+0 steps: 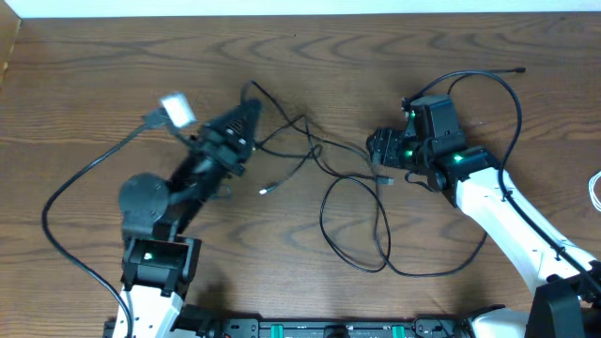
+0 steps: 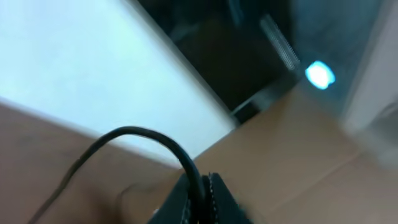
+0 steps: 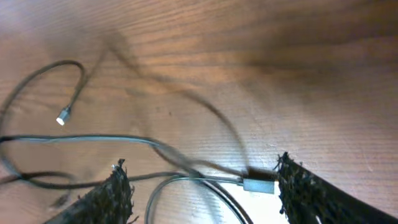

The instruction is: Untangle cables

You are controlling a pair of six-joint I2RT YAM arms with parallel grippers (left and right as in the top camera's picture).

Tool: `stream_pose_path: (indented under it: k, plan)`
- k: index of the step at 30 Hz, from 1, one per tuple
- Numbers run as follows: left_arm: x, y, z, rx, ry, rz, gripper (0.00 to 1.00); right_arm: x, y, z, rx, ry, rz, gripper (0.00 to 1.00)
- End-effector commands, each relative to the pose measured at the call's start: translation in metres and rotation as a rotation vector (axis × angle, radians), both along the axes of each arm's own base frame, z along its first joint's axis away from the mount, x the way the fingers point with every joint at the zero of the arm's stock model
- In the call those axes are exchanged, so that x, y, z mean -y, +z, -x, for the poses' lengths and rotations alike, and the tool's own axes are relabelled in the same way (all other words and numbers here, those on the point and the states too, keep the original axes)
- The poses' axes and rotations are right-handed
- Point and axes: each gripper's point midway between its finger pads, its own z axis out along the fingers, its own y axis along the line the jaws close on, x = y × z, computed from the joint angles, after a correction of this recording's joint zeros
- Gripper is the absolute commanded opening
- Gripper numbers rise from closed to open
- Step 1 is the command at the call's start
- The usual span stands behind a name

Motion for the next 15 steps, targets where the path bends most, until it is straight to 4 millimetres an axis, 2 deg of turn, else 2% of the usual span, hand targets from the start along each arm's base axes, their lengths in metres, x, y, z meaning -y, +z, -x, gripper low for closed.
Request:
stream_pose_path:
  k: [1, 4, 8, 10, 13, 15]
  plan:
    - [-0.009, 0.025, 0.002, -0.05, -0.028, 0.22, 0.08, 0.001, -0.006, 0.01, -0.047, 0.005, 0.002, 0.73]
    - [-0.02, 0.029, -0.003, -0.069, 0.022, 0.303, 0.08, -0.014, -0.006, 0.023, -0.084, 0.103, -0.054, 0.74]
    - [-0.021, 0.024, -0.008, -0.085, 0.035, 0.305, 0.08, -0.049, 0.013, 0.035, 0.003, 0.386, -0.175, 0.76]
    - [-0.019, 0.017, -0.013, -0.116, 0.035, 0.303, 0.07, -0.059, 0.023, 0.035, 0.059, 0.469, -0.21, 0.79]
    - [-0.014, 0.008, -0.019, -0.157, 0.023, 0.313, 0.08, -0.067, 0.028, 0.032, 0.153, 0.562, -0.171, 0.89]
    - [-0.01, 0.002, -0.023, -0.194, 0.01, 0.334, 0.08, -0.074, 0.03, 0.033, 0.192, 0.605, -0.16, 0.9]
